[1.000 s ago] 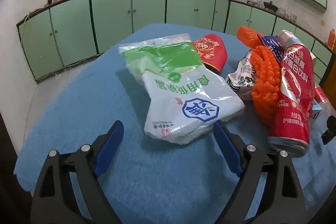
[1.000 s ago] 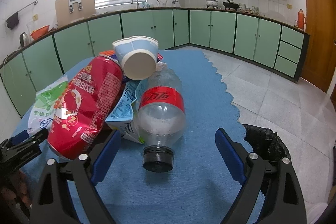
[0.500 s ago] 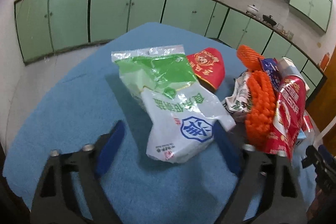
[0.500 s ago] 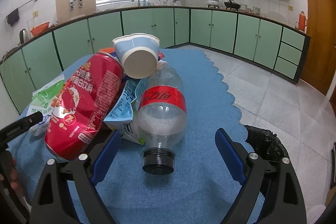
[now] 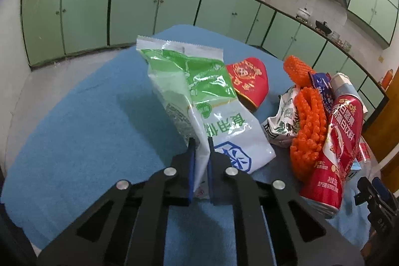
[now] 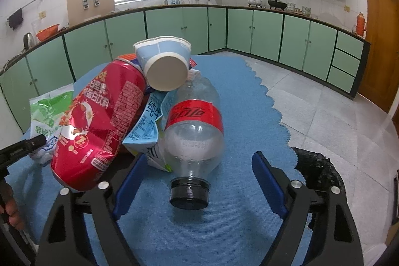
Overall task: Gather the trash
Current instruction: 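Grasp the clear plastic bottle by its cap with the right tool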
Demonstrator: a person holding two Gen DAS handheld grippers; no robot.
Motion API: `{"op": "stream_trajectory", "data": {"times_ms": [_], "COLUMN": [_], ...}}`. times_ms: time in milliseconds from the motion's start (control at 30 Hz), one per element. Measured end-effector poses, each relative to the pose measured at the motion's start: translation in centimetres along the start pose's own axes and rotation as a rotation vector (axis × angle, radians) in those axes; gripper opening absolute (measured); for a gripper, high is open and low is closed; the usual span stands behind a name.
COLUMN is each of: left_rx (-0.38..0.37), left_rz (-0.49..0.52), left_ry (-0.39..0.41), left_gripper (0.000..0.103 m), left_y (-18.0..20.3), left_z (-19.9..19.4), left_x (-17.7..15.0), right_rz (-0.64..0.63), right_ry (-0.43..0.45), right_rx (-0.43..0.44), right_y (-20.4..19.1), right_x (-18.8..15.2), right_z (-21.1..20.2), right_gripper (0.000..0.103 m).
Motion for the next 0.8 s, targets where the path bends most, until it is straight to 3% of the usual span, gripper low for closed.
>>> {"op": "stream_trajectory", "data": {"times_ms": [133,267,400,567,633,800], "left_rx": [0.028,0.033,0.044,0.045,0.046,0.055], "left_rz": [0.013,0.034,0.049,0.064,0.068,0.070], "left_ry": [0.017,0.024,0.029,0.036,0.042,0.064], "left_gripper": [0.004,0.004,0.004,0.003,0.003,0.003], "left_y": [0.5,1.3,1.1,1.0,1.1,1.1], "left_z": [-1.1,-1.4,-1.8,-2.3,-2.5,-3.5], "left_x": [-0.2,0.0,-0.3,-0.6,-0.5,-0.2], "right_rz": [-0.002,-0.003,-0.006,-0.022,-0.007,-0.009], "right_ry": [0.000,-0.004,-0.038,-0.051,-0.056,-0.050], "right_rx": [0.002,0.002,0.000,-0.008,0.013,-0.010], "right_y": [-0.2,-0.4,-0.4,-0.3,0.0,0.8], "right_x": [0.0,0.1,0.0,-0.8,-0.8,-0.5], "right_z": [0.1,0.4,1.3,1.7,1.4,0.6], "right_gripper": [0.083,0.076,0.061,0.049,0.031,0.032]}}
Point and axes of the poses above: each gripper's, at about its wrist camera, not at the fingertips, and z roughly the way its jaws point, y to its right, x to its top, the point moved 4 cm from there along z, roughly the way its jaws point, and after that the axes turned 15 degrees about z, right-handed, at the moved point
